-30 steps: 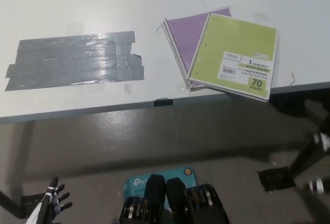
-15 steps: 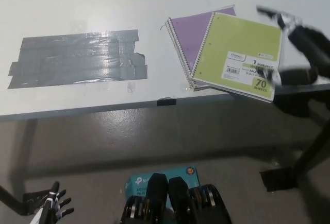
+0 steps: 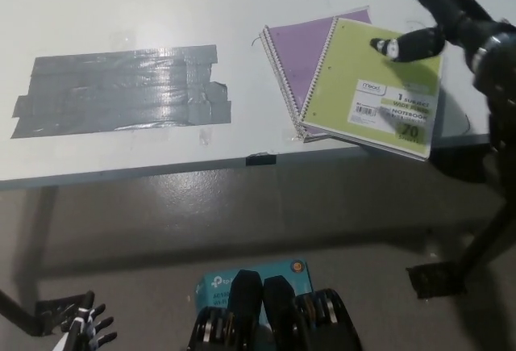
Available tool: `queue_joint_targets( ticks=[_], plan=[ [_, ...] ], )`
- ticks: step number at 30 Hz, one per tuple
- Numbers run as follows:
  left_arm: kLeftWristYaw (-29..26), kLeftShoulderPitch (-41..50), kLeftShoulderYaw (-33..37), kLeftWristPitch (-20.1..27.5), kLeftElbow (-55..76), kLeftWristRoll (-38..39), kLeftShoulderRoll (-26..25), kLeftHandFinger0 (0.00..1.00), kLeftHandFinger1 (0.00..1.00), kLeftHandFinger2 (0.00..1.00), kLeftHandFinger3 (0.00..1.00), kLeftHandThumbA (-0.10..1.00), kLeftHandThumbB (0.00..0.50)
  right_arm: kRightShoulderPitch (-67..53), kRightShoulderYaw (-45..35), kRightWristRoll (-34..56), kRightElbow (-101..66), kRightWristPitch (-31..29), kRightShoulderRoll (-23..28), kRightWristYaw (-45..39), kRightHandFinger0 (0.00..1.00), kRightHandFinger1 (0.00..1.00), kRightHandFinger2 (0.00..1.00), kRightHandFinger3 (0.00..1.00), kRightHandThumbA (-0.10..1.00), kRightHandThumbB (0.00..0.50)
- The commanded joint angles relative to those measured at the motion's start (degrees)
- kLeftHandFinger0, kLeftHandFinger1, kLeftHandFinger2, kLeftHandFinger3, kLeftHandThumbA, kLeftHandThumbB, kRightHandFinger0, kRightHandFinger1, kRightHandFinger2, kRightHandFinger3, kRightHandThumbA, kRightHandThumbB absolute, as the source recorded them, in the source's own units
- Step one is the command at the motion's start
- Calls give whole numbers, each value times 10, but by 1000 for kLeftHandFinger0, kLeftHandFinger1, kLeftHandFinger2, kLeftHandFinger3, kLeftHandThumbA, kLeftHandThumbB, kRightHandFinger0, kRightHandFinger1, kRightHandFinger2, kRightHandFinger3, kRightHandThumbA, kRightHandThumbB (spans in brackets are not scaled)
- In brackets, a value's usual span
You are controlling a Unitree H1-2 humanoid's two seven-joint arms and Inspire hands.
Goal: The robot uses its right hand to align two notebooks stacked together until they are fully overlapped
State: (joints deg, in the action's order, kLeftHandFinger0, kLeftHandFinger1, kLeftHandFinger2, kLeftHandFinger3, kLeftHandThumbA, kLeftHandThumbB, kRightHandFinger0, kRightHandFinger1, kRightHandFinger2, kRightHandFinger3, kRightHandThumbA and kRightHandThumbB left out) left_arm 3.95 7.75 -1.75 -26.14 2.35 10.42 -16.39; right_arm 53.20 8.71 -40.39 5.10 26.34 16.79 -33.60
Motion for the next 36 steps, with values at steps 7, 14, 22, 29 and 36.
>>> queue_joint_targets(
  ticks=[7, 14, 22, 29, 36],
  plan=[
    [-13, 7, 7, -8, 22, 2, -14, 841, 905, 1000, 1000, 1000, 400, 82, 5, -55, 130, 6, -47, 143, 1000, 1000, 1000, 1000, 700, 178],
    [-11, 15, 16, -8, 25, -2, -8, 787, 872, 989, 1000, 1000, 428, 56, 31, -103, 218, 6, -81, 196, 1000, 1000, 1000, 1000, 812, 173],
    [0, 18, 54, -8, 29, -61, -20, 776, 819, 914, 1000, 1000, 476, 7, 55, -108, 263, 6, -59, 234, 1000, 1000, 1000, 1000, 919, 149],
    [7, 16, 52, -8, 31, -61, -15, 788, 797, 881, 1000, 1000, 500, -6, 37, -119, 293, 6, -60, 246, 1000, 1000, 1000, 1000, 1000, 161],
    [17, 18, 58, -8, 30, -65, -21, 798, 821, 905, 1000, 1000, 486, -19, 8, -134, 307, 6, -88, 257, 1000, 1000, 1000, 1000, 1000, 180]
  ],
)
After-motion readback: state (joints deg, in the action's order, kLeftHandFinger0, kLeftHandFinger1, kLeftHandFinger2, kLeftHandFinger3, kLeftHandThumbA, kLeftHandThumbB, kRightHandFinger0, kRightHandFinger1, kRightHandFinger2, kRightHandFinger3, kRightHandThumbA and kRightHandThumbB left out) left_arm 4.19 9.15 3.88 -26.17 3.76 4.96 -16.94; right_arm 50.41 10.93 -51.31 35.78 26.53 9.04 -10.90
